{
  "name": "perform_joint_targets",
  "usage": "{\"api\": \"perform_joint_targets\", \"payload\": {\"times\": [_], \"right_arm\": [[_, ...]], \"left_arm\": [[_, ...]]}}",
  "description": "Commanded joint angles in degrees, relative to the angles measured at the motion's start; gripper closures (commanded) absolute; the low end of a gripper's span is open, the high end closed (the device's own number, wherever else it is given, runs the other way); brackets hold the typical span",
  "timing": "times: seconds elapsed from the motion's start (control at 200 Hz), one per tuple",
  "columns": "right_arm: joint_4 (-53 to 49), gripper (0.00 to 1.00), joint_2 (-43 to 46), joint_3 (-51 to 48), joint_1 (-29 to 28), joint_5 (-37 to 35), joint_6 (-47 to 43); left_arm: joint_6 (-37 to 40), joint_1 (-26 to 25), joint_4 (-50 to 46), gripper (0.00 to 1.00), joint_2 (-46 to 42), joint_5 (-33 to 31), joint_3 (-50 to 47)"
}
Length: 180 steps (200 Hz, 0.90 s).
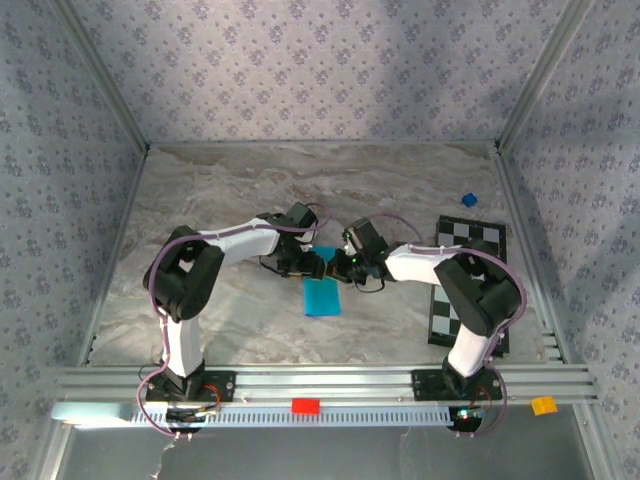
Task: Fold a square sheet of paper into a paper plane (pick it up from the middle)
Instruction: Hold the square sheet of paper at the center of the table.
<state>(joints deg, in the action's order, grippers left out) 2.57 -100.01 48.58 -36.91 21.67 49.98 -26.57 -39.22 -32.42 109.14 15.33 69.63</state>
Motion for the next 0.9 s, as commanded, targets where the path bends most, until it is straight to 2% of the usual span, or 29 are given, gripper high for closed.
{"api": "perform_joint_targets", "payload": {"times": [0.0,0.11,0.265,0.49,0.56,0.725,0.895], "right_arm": [[-2.48,1.00,-1.82,-0.58,-0.35,-1.99,-0.39],[-3.51,1.00,-3.06,-1.60,-0.31,-1.93,-1.82],[-9.20,1.00,-2.91,-1.08,0.13,-5.34,-6.02],[-13.36,1.00,-3.05,1.39,1.56,-4.36,-12.44],[-13.80,1.00,-3.37,1.84,1.95,-3.42,-13.50],[-15.88,1.00,-4.49,3.37,2.63,-2.59,-15.65],[-16.06,1.00,-5.54,3.26,1.88,-3.75,-14.39]], "left_arm": [[0.92,-1.19,3.10,0.45,5.64,-2.41,-1.95],[0.48,-1.18,3.16,0.45,5.05,-2.24,-1.82],[-1.87,-1.06,3.89,0.43,1.51,-1.84,-2.02],[-8.70,0.35,7.94,0.35,-11.19,-1.93,-4.79],[-10.71,1.40,10.73,0.36,-14.95,-0.15,-7.21],[-15.53,3.27,21.16,0.60,-17.33,11.87,-11.85],[-20.71,3.12,29.76,0.86,-14.05,17.18,-14.42]]}}
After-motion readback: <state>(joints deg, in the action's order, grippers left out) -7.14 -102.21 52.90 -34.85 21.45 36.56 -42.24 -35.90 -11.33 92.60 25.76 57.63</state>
